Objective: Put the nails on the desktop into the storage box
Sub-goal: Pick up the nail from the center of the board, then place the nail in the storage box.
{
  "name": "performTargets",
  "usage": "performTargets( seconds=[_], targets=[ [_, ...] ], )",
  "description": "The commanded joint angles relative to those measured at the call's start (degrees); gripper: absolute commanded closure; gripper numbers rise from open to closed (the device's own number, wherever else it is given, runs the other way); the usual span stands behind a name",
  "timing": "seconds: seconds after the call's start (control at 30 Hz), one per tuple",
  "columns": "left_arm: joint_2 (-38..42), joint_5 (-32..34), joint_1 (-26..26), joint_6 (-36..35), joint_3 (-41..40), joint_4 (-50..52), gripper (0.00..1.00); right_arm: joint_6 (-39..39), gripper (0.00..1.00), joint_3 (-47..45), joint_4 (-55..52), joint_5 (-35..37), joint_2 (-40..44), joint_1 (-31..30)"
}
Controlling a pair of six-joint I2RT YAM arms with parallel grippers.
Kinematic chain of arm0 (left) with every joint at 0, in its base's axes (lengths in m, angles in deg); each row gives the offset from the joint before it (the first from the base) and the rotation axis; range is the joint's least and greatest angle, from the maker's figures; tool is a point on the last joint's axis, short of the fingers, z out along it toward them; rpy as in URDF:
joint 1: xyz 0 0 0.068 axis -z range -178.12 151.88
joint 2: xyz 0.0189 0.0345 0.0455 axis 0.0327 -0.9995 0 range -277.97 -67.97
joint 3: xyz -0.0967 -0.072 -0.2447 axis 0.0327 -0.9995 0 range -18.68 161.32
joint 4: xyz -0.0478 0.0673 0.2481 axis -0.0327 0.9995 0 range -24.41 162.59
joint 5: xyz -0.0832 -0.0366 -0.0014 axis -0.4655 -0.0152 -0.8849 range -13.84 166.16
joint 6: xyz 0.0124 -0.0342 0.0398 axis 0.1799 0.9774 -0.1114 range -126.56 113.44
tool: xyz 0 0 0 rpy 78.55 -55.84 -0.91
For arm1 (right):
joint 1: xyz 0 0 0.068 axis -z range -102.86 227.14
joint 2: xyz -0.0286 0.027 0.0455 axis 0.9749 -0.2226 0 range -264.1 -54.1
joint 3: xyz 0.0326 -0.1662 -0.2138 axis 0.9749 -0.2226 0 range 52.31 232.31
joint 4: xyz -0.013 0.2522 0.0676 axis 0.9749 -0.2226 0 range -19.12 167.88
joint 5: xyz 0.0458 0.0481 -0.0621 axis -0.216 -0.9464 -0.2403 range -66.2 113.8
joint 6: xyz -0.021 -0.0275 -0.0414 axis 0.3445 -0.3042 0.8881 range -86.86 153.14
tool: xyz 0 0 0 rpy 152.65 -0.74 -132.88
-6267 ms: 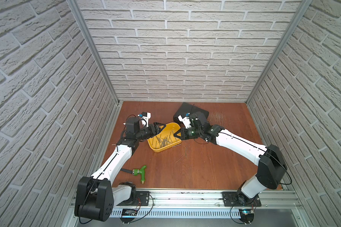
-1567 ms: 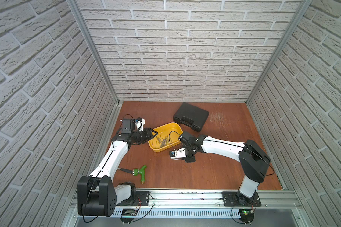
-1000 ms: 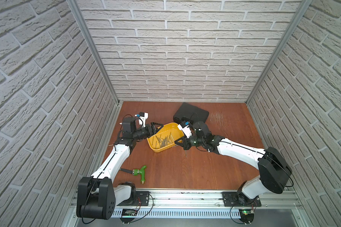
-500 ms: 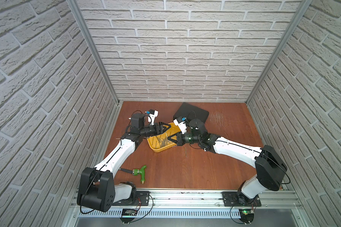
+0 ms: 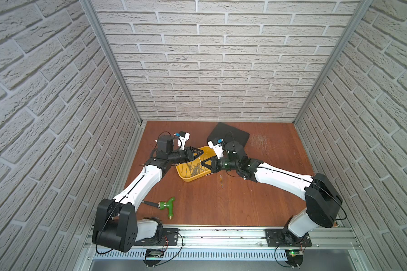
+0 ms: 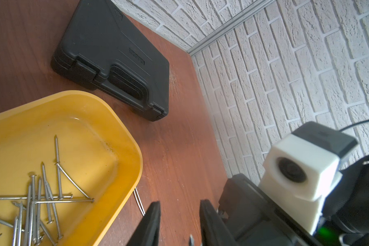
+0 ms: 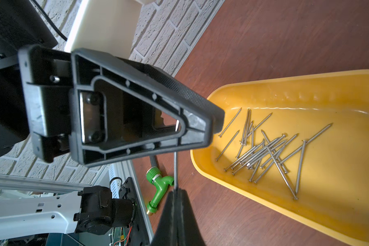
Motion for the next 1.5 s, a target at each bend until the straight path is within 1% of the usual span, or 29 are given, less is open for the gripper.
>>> performTargets(
  seconds=[0.0,0.07,0.2,0.23,0.33,0.37,0.4,0.43,0.47,0.5,0.53,0.63,0.67,0.73,0.77,0.83,0.87,0.9,1.0,1.1,1.17,1.3,1.37,1.47],
  targets=[
    [-0.46,-0.47,0.53,-0.27,1.73,-0.64,0.64,0.66,0.98,1.71,0.18,2.25,0.75,-0.25],
    [-0.45,-0.48,0.85,-0.27,1.8,-0.64,0.69,0.76,0.98,1.87,-0.05,2.77,0.78,-0.23],
    [-0.55,-0.48,1.17,-0.23,1.71,-0.65,0.95,0.94,0.98,2.71,-0.96,3.48,0.4,-0.17],
    [-0.67,-0.48,1.16,-0.22,1.67,-0.64,1.0,1.07,0.98,2.88,-1.17,3.71,0.4,-0.21],
    [-0.79,-0.64,1.17,-0.4,1.8,-0.47,1.0,1.81,0.97,3.41,-2.2,4.24,0.4,-0.21],
    [-0.8,-0.65,1.19,-0.6,1.86,-0.39,1.0,2.25,0.96,3.59,-2.79,4.55,0.53,-0.17],
    [-0.73,-0.57,1.16,-0.79,1.95,-0.08,1.0,3.0,0.91,3.96,-3.93,5.21,0.78,-0.21],
    [-0.8,-0.32,1.16,-1.27,2.22,0.54,1.0,4.22,0.84,4.52,-5.69,6.34,1.12,-0.25],
    [-0.77,-0.02,1.27,-1.83,2.48,1.47,1.0,5.26,0.76,5.07,-7.62,7.5,1.56,-0.17],
    [-0.86,0.52,1.09,-2.81,2.86,2.95,1.0,7.23,0.63,5.95,-10.5,9.0,2.08,-0.23],
    [-1.05,1.42,1.08,-4.05,3.47,4.96,1.0,9.47,0.55,7.07,-13.87,10.42,2.62,-0.22],
    [-1.95,4.65,0.46,-7.51,4.85,10.29,1.0,16.32,0.39,10.14,-22.98,14.37,4.39,-0.26],
    [-2.26,5.49,-0.05,-8.08,4.78,10.92,1.0,18.12,0.35,10.33,-24.85,15.84,5.11,-0.49],
    [-3.61,6.6,-1.51,-8.45,4.28,10.99,1.0,21.12,0.31,9.61,-27.45,18.55,7.67,-0.51],
    [-4.52,7.02,-2.07,-8.78,4.19,11.07,1.0,21.61,0.28,8.94,-28.02,19.58,8.81,-0.38],
    [-7.28,7.5,-3.1,-9.66,4.35,10.74,1.0,19.55,0.17,7.6,-29.57,21.82,11.08,0.08],
    [-8.68,7.76,-3.34,-10.17,4.65,10.86,1.0,17.74,0.11,7.31,-30.38,21.73,11.78,0.6],
    [-10.11,7.95,-3.5,-10.78,5.13,10.83,1.0,15.51,0.0,7.43,-32.5,20.6,11.86,1.59],
    [-15.01,8.39,-3.53,-11.78,6.35,10.54,1.0,13.8,0.01,8.34,-36.35,13.23,10.36,4.14],
    [-18.55,8.97,-3.54,-12.31,7.38,9.96,1.0,14.51,0.01,8.56,-39.59,11.21,8.65,4.31],
    [-20.27,9.21,-3.52,-12.36,7.91,9.71,1.0,14.09,0.02,7.57,-41.62,12.78,8.07,4.19],
    [-23.14,10.13,-3.5,-12.66,8.5,9.98,1.0,11.69,0.14,4.35,-44.35,16.27,5.92,3.33],
    [-24.39,10.37,-3.5,-12.83,8.75,10.23,1.0,10.87,0.17,2.29,-44.46,18.92,4.97,1.74],
    [-25.64,11.24,-3.5,-13.13,8.67,10.54,1.0,9.68,0.27,0.69,-45.07,22.37,2.46,-0.47]
  ],
)
